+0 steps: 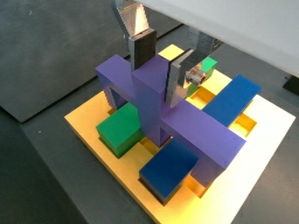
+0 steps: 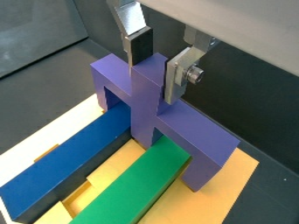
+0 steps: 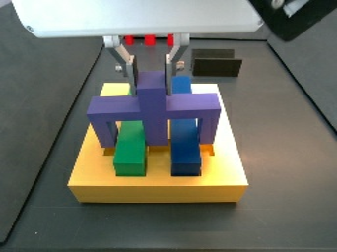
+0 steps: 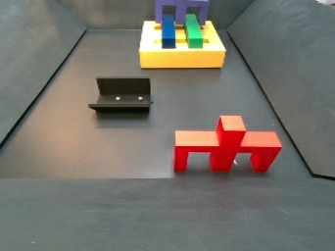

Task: Pick up the purple object. Move up. Move to above the board. Insert the purple object.
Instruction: Insert the purple object.

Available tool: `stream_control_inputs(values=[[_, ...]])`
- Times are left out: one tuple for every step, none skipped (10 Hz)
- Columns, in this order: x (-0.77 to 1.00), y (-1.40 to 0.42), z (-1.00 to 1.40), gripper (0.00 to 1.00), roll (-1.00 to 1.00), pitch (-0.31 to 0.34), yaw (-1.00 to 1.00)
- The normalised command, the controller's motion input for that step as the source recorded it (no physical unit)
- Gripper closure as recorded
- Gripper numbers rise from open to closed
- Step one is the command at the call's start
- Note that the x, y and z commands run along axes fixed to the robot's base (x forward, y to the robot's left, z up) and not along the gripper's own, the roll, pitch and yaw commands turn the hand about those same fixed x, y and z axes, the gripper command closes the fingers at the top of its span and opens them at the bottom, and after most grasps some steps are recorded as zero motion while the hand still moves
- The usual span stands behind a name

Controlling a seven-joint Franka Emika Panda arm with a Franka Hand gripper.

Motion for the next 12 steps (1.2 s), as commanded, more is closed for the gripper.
stream_control_inputs(values=[[0.08, -0.07, -0.25, 1.0, 0.0, -0.016, 0.09], [0.04, -0.08, -0.31, 1.0, 0.01, -0.036, 0.12], [0.08, -0.08, -0.33, 1.0, 0.0, -0.011, 0.05], [0.01, -0.08, -0.25, 1.0, -0.04, 0.0, 0.0], [0.0, -0.05, -0.2, 1.0, -0.12, -0.006, 0.01], [0.05, -0.02, -0.23, 1.0, -0.15, 0.0, 0.0], [0.14, 0.0, -0.31, 1.0, -0.15, 0.0, 0.0], [0.1, 0.07, -0.39, 1.0, -0.17, -0.024, 0.0], [0.05, 0.08, -0.42, 1.0, -0.2, -0.06, 0.0], [0.1, 0.0, -0.32, 1.0, -0.26, -0.044, 0.04], [0.06, -0.03, -0.26, 1.0, -0.22, -0.02, 0.01], [0.02, -0.01, -0.21, 1.0, -0.18, -0.003, 0.0]])
